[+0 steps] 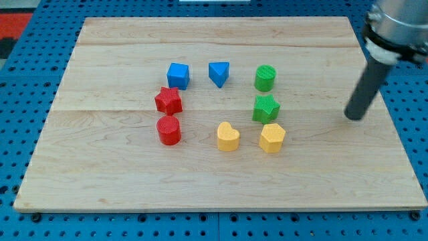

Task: Drag your arm horizontal right to the green star

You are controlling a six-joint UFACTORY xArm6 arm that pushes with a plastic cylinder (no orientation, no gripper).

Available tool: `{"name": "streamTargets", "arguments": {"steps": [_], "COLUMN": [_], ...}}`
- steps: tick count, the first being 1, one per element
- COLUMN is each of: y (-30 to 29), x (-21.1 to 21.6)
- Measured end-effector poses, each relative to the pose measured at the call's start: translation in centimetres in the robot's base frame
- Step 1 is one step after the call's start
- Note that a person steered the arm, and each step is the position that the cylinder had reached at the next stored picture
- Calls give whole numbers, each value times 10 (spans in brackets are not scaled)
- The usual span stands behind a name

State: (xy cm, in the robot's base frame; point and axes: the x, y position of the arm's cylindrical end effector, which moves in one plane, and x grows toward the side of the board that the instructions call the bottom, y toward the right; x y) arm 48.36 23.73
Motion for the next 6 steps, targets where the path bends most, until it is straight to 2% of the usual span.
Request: {"name": "streamTargets", "arguments": {"steps": [1,2,3,4,5,6], "y": [6,-21,-25,22,43,34], "x": [77,103,104,94,44,-8]}}
